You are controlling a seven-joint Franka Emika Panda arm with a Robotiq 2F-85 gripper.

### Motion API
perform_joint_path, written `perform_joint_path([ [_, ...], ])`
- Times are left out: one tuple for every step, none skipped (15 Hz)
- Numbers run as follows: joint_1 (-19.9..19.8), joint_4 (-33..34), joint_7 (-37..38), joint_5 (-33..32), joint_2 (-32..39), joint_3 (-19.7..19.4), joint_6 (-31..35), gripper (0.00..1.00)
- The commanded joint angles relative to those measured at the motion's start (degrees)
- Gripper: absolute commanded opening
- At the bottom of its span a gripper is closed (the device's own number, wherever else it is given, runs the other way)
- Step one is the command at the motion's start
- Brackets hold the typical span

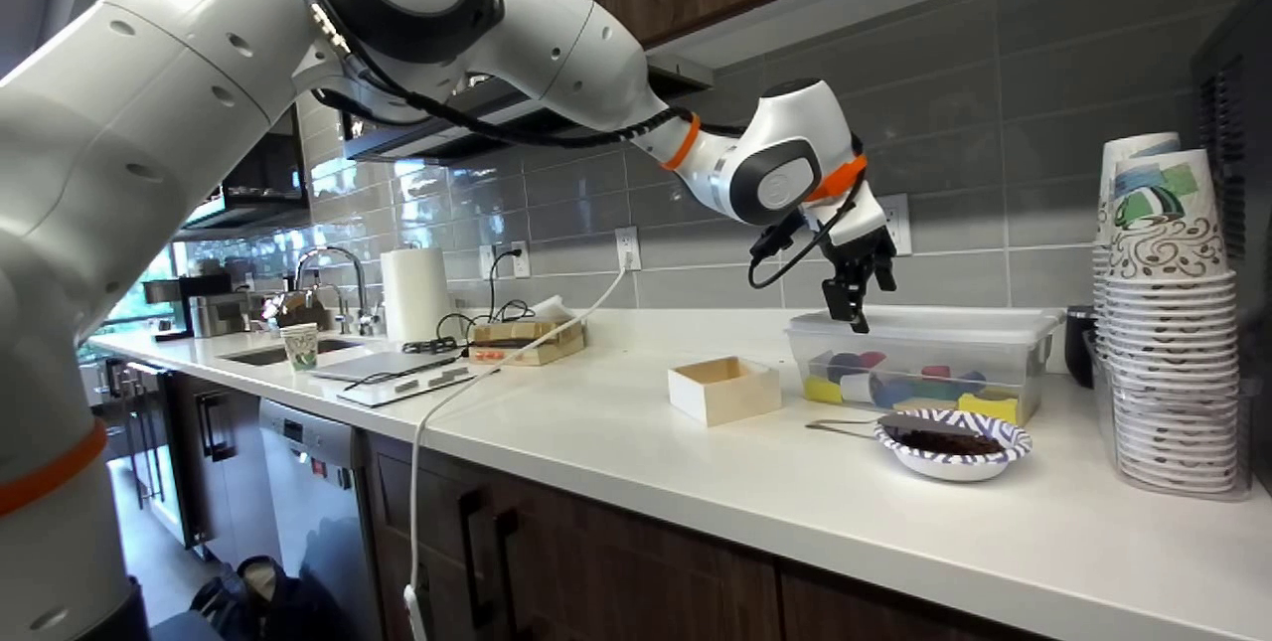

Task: Take the white lid off of the plastic box

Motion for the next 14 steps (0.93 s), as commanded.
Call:
perform_joint_path([
  [0.07, 2.99, 3.11, -2.14, 2.41, -0.64, 0.14, 1.0],
  [0.1, 3.23, 3.24, -2.35, 2.72, -0.68, 0.43, 1.0],
  [0.12, 3.53, 3.4, -2.57, 2.99, -0.72, 0.57, 1.0],
  [0.17, 3.88, 3.65, -2.88, 3.19, -0.77, 0.6, 1.0],
  [0.18, 4.14, 3.78, -3.16, 3.31, -0.77, 0.65, 1.0],
  [0.33, 4.5, 3.99, -3.61, 3.4, -0.96, 0.74, 1.0],
  [0.41, 4.81, 4.11, -4.01, 3.49, -1.06, 0.82, 1.0],
  [0.44, 5.2, 4.28, -4.36, 3.61, -1.13, 0.84, 1.0],
  [0.41, 5.56, 4.38, -4.58, 3.71, -1.11, 0.84, 1.0],
  [0.46, 5.91, 4.53, -4.86, 3.87, -1.17, 0.97, 1.0],
  [0.51, 6.26, 4.7, -5.17, 4.08, -1.24, 1.16, 1.0],
  [0.51, 6.66, 4.67, -5.45, 4.47, -1.23, 1.6, 1.0],
  [0.32, 6.96, 4.26, -5.49, 4.88, -0.93, 2.33, 1.0],
  [0.3, 7.16, 4.1, -5.69, 5.28, -0.91, 3.01, 1.0],
])
